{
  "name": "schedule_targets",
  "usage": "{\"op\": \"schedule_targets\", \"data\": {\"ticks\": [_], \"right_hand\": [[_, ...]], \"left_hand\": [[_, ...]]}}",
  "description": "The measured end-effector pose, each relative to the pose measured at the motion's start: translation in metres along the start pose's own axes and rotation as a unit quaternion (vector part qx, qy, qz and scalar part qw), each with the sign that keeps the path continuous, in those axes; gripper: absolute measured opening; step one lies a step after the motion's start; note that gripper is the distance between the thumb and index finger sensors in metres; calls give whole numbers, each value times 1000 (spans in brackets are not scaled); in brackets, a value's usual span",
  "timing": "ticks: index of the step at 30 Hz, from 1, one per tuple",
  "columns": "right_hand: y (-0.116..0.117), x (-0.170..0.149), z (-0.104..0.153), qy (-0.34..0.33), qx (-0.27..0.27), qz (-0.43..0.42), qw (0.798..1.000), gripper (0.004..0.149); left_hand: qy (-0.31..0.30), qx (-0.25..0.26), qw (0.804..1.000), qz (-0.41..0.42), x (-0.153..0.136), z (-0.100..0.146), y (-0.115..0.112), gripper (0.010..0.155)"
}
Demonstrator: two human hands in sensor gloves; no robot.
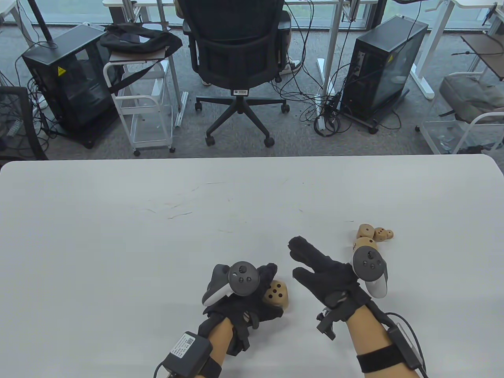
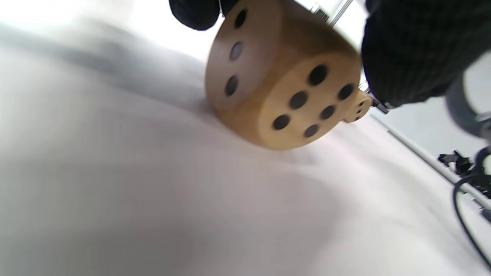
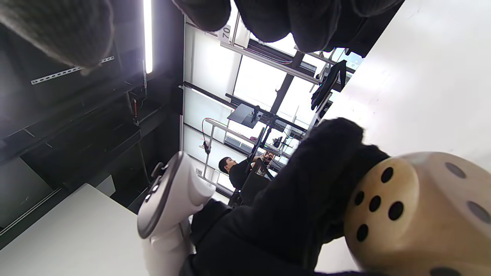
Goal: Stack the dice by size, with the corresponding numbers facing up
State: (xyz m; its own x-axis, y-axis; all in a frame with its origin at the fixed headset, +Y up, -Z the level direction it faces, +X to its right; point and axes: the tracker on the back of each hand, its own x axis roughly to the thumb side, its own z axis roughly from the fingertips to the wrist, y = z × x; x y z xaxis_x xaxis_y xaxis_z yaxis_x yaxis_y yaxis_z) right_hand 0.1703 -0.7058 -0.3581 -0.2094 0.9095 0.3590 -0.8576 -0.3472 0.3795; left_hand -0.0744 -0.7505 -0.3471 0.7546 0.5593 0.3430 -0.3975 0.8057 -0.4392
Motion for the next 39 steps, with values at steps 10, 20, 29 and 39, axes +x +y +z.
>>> {"op": "schedule_targets", "data": {"ticks": [10, 20, 29, 39], "right_hand": [[-48, 1, 17, 19, -125, 39, 991, 81], [-84, -24, 37, 180, -284, 281, 899, 72], [-87, -59, 34, 324, -241, 406, 820, 71], [-81, -72, 28, 375, -185, 429, 801, 72]], "left_hand": [[-57, 50, 997, 25, 18, 17, 20, 108], [-69, 54, 996, 31, 19, 18, 22, 108], [-66, 55, 996, 37, 18, 19, 24, 108], [-67, 61, 995, 40, 17, 19, 25, 106]]}}
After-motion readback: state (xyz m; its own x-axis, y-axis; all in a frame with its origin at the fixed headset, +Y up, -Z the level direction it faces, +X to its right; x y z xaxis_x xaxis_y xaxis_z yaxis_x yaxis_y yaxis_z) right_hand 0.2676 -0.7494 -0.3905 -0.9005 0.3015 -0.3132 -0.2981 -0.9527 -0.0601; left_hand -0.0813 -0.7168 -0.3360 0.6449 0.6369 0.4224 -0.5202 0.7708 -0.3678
